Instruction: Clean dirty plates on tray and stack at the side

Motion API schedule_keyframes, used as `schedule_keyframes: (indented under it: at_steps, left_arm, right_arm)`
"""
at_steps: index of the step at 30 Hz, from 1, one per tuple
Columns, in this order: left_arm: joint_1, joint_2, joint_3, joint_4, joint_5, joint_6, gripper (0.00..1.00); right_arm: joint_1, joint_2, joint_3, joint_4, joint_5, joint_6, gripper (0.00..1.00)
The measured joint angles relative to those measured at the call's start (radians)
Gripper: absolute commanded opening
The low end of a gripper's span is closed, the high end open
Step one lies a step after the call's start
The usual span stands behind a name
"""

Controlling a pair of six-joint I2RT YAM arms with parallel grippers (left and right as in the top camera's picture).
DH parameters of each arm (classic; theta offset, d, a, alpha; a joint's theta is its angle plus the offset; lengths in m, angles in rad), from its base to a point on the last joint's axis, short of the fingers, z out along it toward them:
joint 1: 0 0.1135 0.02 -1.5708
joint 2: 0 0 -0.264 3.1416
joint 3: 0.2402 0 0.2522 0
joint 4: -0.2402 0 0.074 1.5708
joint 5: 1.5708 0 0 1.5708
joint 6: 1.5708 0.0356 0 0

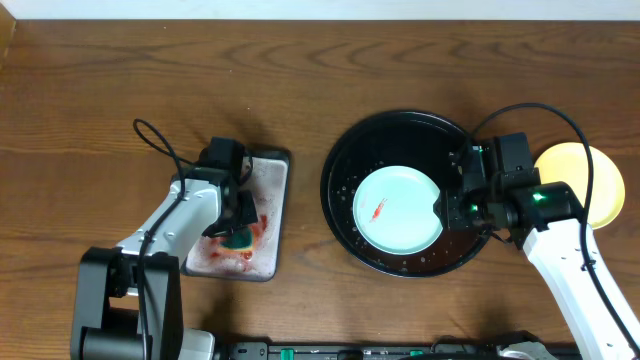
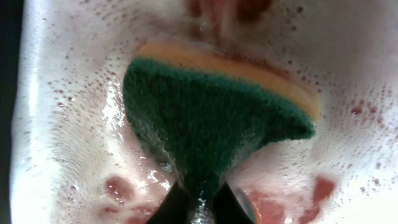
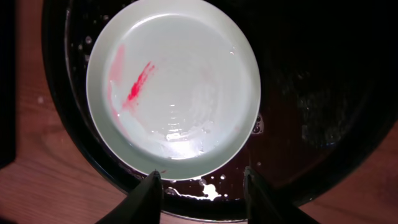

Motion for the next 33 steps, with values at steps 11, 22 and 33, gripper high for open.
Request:
schedule_keyframes:
  at_steps: [11, 22, 33]
  left_arm:
    - [0.000, -0.003, 0.197, -0.325, 0.010, 0.003, 0.08]
    - [-0.093, -0.124, 0.362, -0.301, 0.220, 0.026, 0.07]
    - [-0.437, -0.072, 0.360, 0.011, 0.296, -0.037, 0.07]
  right_arm:
    - [-0.072, 0.060, 0.000, 0.029, 0.032, 0.107, 0.28]
    - [-0.121, 0.372, 0.000, 0.086, -0.016, 0.019, 0.21]
    - [-0.127, 0.502, 0.002, 0.181, -0.093, -0.021, 0.01]
